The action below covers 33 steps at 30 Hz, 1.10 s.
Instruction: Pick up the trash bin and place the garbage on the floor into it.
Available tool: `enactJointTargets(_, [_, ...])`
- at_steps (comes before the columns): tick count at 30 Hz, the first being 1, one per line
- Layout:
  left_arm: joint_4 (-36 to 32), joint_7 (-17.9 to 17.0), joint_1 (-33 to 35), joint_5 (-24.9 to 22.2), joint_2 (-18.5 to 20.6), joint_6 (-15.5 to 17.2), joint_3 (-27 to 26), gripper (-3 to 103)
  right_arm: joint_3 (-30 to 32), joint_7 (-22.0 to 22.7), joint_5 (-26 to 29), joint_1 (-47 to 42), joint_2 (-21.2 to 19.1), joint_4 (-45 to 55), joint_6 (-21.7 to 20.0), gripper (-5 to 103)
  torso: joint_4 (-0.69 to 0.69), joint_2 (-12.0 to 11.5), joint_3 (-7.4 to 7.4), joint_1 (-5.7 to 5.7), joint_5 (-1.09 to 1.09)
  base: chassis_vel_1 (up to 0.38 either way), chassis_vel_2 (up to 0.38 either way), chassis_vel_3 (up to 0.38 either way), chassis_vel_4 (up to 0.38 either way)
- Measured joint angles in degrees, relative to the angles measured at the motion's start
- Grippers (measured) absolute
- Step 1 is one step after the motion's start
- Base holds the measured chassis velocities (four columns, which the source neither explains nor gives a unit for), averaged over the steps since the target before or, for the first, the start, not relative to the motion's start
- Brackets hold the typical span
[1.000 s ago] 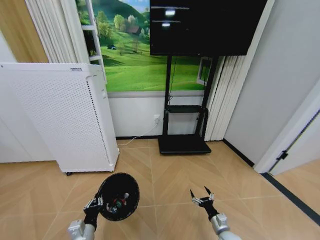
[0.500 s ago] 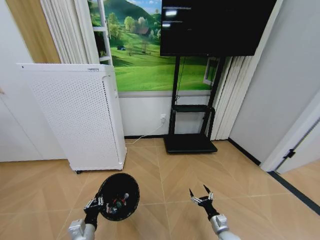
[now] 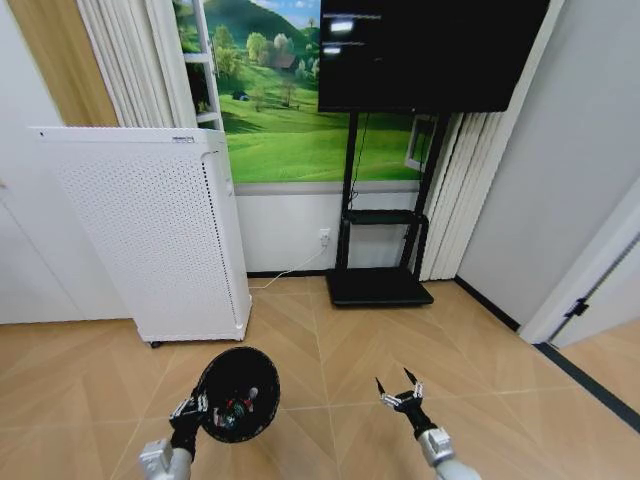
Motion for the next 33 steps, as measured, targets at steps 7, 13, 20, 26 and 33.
enactJointTargets(7, [0.4,0.0,-0.5,0.0,-0.2,0.0,0.2,7,-0.7,0.0,1.0,0.3,0.0,-0.3,1.3,100,0.0,0.0,0.0,0.01,0.01,0.065,0.093,-0.061,-0.098])
enactJointTargets(13, [4.0,-0.3,-1.1,0.1,-0.3,-0.9,0.4,7,-1.3,-0.7,3.8,0.6,0.0,0.1,2.1,100,0.03,0.0,0.0,0.0,0.0,0.127,0.082,-0.108,-0.071])
enactJointTargets(20, [9.1,-0.6,-5.4,-0.1,1.1,-1.7,0.7,7,-1.0,-2.0,4.5,0.1,-1.0,0.5,2.3,100,-0.01,0.0,0.0,0.0,-0.01,-0.01,0.002,0.013,0.011])
enactJointTargets(26, [14.0,-1.0,-9.7,-1.0,1.9,-1.8,2.9,7,-0.3,-2.7,4.8,-0.5,-1.6,0.8,2.5,100,0.0,0.0,0.0,0.0,-0.01,0.0,0.0,0.0,0.0])
enactJointTargets(33, [20.7,0.1,-12.8,0.3,0.5,-3.6,5.9,7,-0.3,-3.2,5.5,-0.9,-2.3,1.5,2.3,100,0.01,0.0,0.0,0.0,-0.01,0.0,0.0,0.0,0.0])
